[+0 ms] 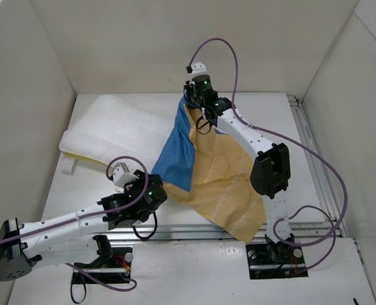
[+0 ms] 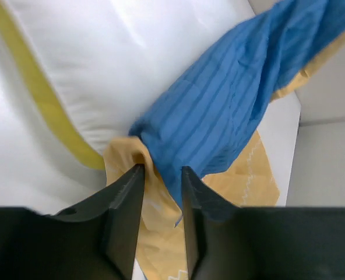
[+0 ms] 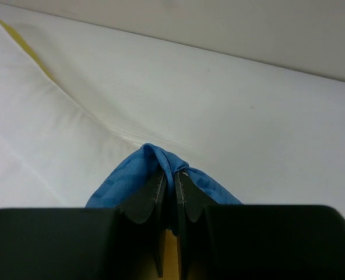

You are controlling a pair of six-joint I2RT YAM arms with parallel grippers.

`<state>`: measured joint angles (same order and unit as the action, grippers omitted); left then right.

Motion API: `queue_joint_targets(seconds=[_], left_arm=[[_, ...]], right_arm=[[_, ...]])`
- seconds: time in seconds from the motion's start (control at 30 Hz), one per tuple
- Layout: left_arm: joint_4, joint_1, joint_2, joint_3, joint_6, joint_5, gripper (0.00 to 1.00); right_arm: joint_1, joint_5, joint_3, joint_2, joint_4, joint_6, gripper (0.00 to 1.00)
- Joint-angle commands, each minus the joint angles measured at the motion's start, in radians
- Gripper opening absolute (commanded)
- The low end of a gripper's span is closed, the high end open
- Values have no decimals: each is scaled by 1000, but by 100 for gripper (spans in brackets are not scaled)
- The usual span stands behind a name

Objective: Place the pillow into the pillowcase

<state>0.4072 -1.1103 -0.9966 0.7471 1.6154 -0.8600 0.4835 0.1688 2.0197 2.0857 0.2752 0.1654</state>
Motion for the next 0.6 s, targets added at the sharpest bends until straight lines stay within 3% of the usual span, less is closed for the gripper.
queue_joint_targets(seconds=[0.0,0.03,0.07,0.13,0.17,0.23,0.27,0.3,0.33,0.37,0.4,0.47,0.57], left_arm=[[330,7,15,8,383,-99,31],[353,16,19,3,406,-111,41],[355,17,26,0,396,-146,59],[373,27,27,6,342,-181,74],[398,39,21,32,325,-215,83],[468,59,19,76,275,-237,90],[460,69,26,128,120,-255,93],[390,69,35,152,-66,-260,94],[96,69,56,167,-329,-193,94],[-56,69,65,161,-861,-100,95],[-174,69,72,156,-1038,21,95],[-268,69,64,176,-1214,330,98],[-203,69,-17,259,-1232,516,98]], right_arm=[[20,-112,135,23,-91,22,4],[27,-127,169,40,-93,23,6],[30,-156,181,69,-93,23,11],[41,-208,221,95,-91,23,18],[47,-225,231,115,-91,14,35],[55,-235,247,128,-91,8,60],[61,-226,244,128,-90,5,69],[64,-224,240,123,-90,0,70],[61,-209,235,114,-90,-3,71],[58,-200,234,109,-90,-4,71],[52,-193,234,106,-90,-3,71],[43,-190,235,102,-87,-1,73],[17,-178,208,62,-65,43,76]])
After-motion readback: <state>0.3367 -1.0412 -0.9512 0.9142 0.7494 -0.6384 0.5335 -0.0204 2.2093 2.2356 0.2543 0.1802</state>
